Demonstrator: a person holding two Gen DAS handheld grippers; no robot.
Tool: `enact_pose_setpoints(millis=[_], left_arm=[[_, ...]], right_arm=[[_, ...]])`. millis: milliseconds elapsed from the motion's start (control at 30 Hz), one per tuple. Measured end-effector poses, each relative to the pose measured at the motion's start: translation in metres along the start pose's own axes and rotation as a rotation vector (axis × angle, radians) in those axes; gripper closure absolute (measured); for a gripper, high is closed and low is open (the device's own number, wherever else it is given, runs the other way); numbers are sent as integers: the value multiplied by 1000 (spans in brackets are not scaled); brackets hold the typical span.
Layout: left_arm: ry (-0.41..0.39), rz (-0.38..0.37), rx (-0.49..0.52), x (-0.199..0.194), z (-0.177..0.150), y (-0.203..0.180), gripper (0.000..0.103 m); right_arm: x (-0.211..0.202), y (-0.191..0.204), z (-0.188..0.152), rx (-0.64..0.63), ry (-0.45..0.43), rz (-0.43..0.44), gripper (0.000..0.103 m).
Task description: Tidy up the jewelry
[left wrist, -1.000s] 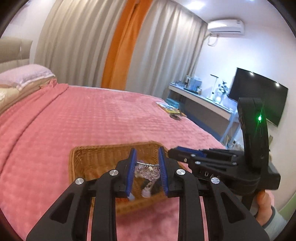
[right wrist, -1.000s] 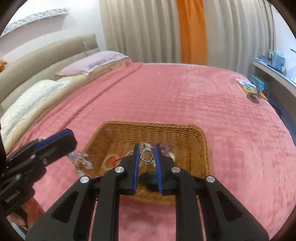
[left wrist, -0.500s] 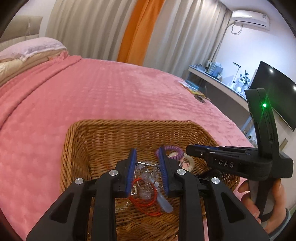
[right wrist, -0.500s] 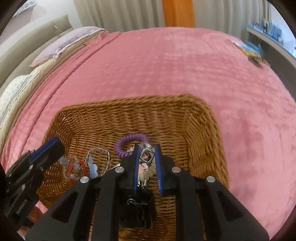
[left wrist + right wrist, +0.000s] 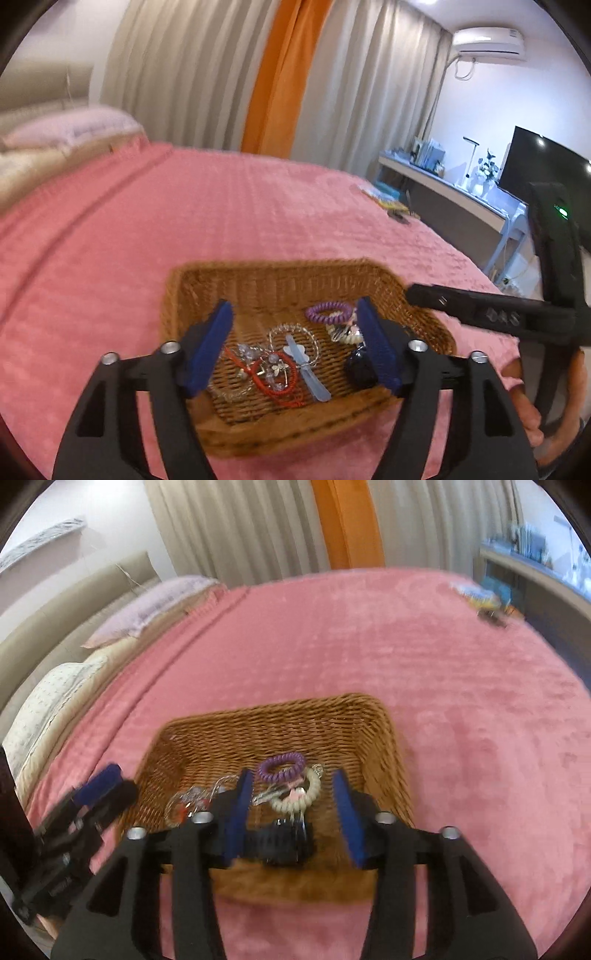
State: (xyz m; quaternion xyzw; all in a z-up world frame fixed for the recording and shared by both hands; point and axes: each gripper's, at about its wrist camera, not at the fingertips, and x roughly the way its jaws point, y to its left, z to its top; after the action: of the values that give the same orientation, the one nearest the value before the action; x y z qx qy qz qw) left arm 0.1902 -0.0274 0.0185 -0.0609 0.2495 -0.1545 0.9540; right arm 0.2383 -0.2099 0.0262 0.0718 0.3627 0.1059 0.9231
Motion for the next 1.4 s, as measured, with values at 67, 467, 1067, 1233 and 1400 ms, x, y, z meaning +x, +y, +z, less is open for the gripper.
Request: enact_pose_setpoints(millis=[67,467,1067,1233,1400], left_arm=[[-39,18,26,-21,0,-9,24],[-229,119,31,-136,-35,-28,8],[-209,264,83,-98,-92,-29,8],[-189,253,98,-93,-95,-31,8],[-168,235,53,-92,-94,-23,8]], right_arm=[[-24,6,-12,-26,-50,-16,53],[-123,41,-83,-112,-353,-99,44],[-88,26,-142,-111,-379,-177,44],[-86,25,-144,-109,-381,-178,44],[-84,17,-142,-77,-367,-171,44]])
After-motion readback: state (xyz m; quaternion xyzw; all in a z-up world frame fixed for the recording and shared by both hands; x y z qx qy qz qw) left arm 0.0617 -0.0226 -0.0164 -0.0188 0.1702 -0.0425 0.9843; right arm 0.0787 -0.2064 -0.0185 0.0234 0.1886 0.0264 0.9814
